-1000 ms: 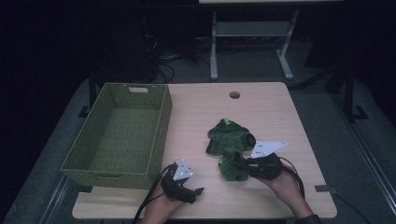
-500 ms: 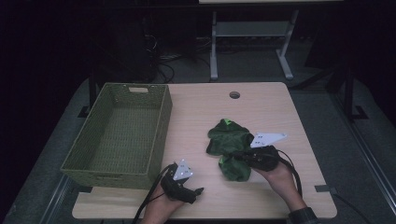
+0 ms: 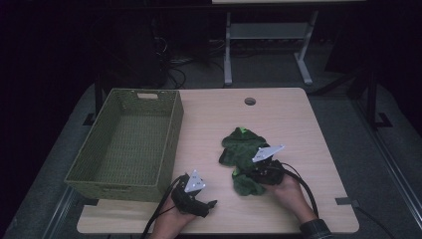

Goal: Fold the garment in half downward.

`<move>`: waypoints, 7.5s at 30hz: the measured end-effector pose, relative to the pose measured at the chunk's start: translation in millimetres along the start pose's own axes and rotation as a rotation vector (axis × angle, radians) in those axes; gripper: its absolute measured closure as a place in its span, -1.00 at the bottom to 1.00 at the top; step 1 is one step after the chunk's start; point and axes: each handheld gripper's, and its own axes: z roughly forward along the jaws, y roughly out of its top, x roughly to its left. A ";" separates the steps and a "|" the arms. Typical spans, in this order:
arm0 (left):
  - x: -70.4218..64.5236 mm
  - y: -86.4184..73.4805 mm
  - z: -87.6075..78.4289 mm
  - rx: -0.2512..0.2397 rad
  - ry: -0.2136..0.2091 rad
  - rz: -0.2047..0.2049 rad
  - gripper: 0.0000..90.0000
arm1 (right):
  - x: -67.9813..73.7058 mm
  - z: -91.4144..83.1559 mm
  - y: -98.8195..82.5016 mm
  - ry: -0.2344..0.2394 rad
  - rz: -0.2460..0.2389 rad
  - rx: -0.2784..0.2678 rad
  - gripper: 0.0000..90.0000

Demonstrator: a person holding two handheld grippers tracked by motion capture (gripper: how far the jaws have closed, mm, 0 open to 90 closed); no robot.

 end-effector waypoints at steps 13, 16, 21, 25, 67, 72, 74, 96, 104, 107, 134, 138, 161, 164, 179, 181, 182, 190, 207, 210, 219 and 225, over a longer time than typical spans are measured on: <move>0.9 0.1 -0.2 0.002 -0.003 0.007 -0.72 | 4.4 -8.6 -1.7 -0.043 -0.007 -0.041 0.87; 0.9 0.1 -0.3 0.002 -0.003 0.008 -0.72 | 5.5 -16.6 0.3 -0.055 -0.002 -0.074 0.69; 1.1 0.2 -0.3 0.002 -0.004 0.009 -0.72 | 4.2 -27.7 2.7 -0.068 0.019 -0.121 0.48; 2.4 2.5 1.0 0.005 -0.004 0.002 -0.72 | -0.5 -35.2 6.5 -0.069 0.035 -0.153 0.27; 66.5 109.2 26.6 -0.035 -0.023 0.004 -0.34 | -75.5 -51.4 45.7 -0.157 0.105 -0.147 0.01; 83.3 126.7 37.6 -0.039 -0.018 -0.012 -0.24 | -86.8 -48.4 48.2 -0.161 0.126 -0.155 0.02; 89.5 132.4 41.7 -0.046 -0.014 -0.016 -0.16 | -92.0 -45.1 49.8 -0.169 0.133 -0.144 0.02; 125.6 122.9 105.4 0.049 -0.024 -0.088 0.11 | -128.3 2.1 34.3 -0.160 0.157 -0.014 0.17; 128.0 120.5 109.0 0.045 0.001 -0.094 0.48 | -129.6 13.1 33.1 -0.175 0.157 0.019 0.49; 127.3 121.3 108.4 0.062 -0.001 -0.073 0.67 | -127.8 14.1 34.1 -0.184 0.141 0.024 0.70; 140.4 167.3 73.8 -0.061 -0.005 -0.083 0.92 | -119.2 -32.6 46.0 -0.207 0.154 -0.146 0.93; 135.8 173.5 64.8 -0.100 -0.013 -0.075 0.92 | -117.5 -43.2 49.8 -0.204 0.155 -0.161 0.93; 86.5 157.9 15.7 -0.177 -0.058 0.004 0.92 | -70.1 -84.2 34.0 -0.163 0.057 -0.248 0.92; 77.7 153.3 10.7 -0.180 -0.058 0.023 0.92 | -63.7 -86.0 27.4 -0.139 0.062 -0.243 0.92; 46.4 126.1 -1.3 -0.192 -0.128 0.049 0.92 | -29.3 -87.8 -0.4 -0.089 0.018 -0.230 0.92; 44.1 121.0 -1.4 -0.195 -0.143 0.042 0.92 | -24.6 -88.9 -3.6 -0.082 0.010 -0.227 0.92; 42.6 118.3 -1.3 -0.193 -0.149 0.041 0.92 | -22.1 -89.5 -5.8 -0.078 0.005 -0.235 0.91; 26.6 96.8 4.7 -0.151 -0.202 0.053 0.92 | -7.1 -87.8 -25.4 -0.029 0.016 -0.222 0.91; 4.2 61.6 41.9 -0.012 -0.270 0.087 0.92 | 8.3 -52.3 -58.1 0.017 0.023 -0.085 0.91; 1.9 60.2 45.4 0.011 -0.271 0.095 0.92 | 10.4 -45.3 -59.4 0.022 0.013 -0.059 0.91; -0.8 57.2 45.7 0.013 -0.262 0.095 0.87 | 14.8 -39.4 -59.8 -0.006 -0.002 -0.025 0.77; -1.1 52.5 37.5 0.037 -0.250 0.104 0.64 | 21.4 -49.7 -64.4 -0.011 -0.008 -0.066 0.49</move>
